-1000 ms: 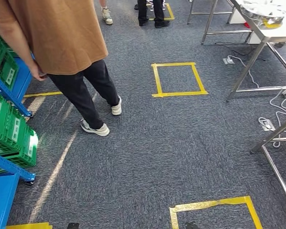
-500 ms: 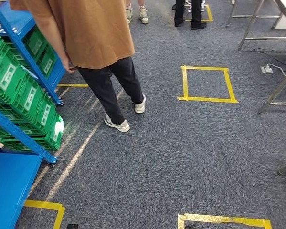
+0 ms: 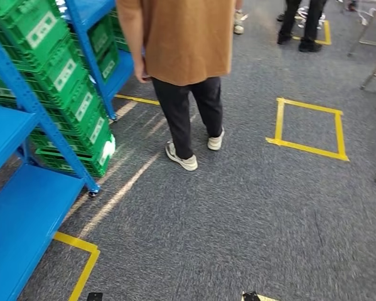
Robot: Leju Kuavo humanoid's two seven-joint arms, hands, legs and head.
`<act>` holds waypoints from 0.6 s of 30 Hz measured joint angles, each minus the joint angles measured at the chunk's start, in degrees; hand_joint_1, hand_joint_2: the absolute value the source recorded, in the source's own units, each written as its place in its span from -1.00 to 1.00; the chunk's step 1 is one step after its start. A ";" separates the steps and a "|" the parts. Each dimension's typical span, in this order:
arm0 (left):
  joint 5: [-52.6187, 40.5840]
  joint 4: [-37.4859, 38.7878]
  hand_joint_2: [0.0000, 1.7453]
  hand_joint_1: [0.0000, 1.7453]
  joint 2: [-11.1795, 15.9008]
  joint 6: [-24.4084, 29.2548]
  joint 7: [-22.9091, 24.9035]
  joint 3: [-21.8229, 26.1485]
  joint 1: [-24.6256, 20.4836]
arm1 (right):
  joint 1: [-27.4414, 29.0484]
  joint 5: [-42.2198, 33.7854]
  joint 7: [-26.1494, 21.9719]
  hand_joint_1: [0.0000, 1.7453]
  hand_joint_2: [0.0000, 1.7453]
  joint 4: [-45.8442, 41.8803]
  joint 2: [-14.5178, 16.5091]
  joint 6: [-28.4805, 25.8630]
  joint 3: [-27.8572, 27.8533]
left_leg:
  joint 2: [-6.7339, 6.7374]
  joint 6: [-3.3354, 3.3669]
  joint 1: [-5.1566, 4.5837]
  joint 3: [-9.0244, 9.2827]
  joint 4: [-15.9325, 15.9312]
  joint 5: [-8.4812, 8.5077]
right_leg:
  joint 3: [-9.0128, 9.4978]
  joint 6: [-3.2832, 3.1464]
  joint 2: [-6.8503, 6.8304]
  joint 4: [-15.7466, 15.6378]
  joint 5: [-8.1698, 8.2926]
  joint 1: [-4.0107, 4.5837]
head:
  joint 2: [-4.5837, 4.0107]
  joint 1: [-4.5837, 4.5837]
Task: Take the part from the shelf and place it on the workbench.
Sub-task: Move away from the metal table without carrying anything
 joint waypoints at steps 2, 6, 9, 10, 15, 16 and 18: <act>0.00 0.00 -1.00 -1.00 -0.01 0.00 -0.02 0.01 -0.06 | 0.21 -0.01 0.01 -1.00 1.00 -0.01 -0.01 0.01 -0.01 | -1.56 0.13 0.01 -0.05 0.01 0.05 | -3.46 0.20 0.65 6.91 -2.32 -0.05 | 0.00 0.10; 0.01 0.00 -1.00 -1.00 -0.02 0.00 -0.02 0.02 0.08 | 0.42 0.00 0.04 -1.00 1.00 0.03 0.01 0.05 -0.01 | -5.02 -0.42 0.19 0.08 0.20 0.14 | 0.32 0.41 3.36 -2.53 4.14 -0.70 | 0.00 0.18; 0.01 0.00 -1.00 -1.00 0.05 0.00 -0.02 0.02 -0.05 | 0.40 0.00 0.02 -1.00 1.00 0.14 0.11 0.21 0.01 | -7.14 -1.55 0.21 -0.61 0.43 0.43 | 3.16 -0.15 7.00 -8.95 5.89 -1.31 | -0.01 0.26; 0.01 0.01 -1.00 -1.00 0.07 0.00 -0.02 0.02 0.03 | 0.37 0.00 0.02 -1.00 1.00 0.15 0.13 0.24 0.01 | -7.83 -1.97 0.33 -0.85 0.31 0.68 | 3.22 -0.66 6.47 -9.05 5.93 -1.20 | 0.00 0.25; 0.07 0.02 -1.00 -1.00 0.07 0.02 -0.02 0.02 0.10 | 0.47 0.15 0.01 -1.00 1.00 0.12 0.20 0.31 0.01 | -2.67 -3.14 0.12 -5.04 8.02 -3.97 | 3.36 -2.48 2.21 -9.59 6.45 -0.90 | 0.00 -0.52; 0.08 0.02 -1.00 -1.00 0.08 0.02 -0.02 0.02 0.00 | 0.56 0.17 0.01 -1.00 1.00 0.11 0.17 0.28 0.00 | -1.66 -3.25 0.12 -6.99 12.12 -5.82 | 3.33 -2.64 1.18 -9.59 6.41 -0.73 | 0.01 -0.65; 0.12 0.02 -1.00 -1.00 0.09 0.03 -0.02 0.03 0.04 | 0.65 0.18 0.02 -1.00 1.00 0.10 0.08 0.14 -0.01 | -1.00 -3.29 0.13 -9.01 16.77 -6.94 | 3.32 -2.78 -0.73 -9.58 6.31 -0.48 | 0.01 -0.65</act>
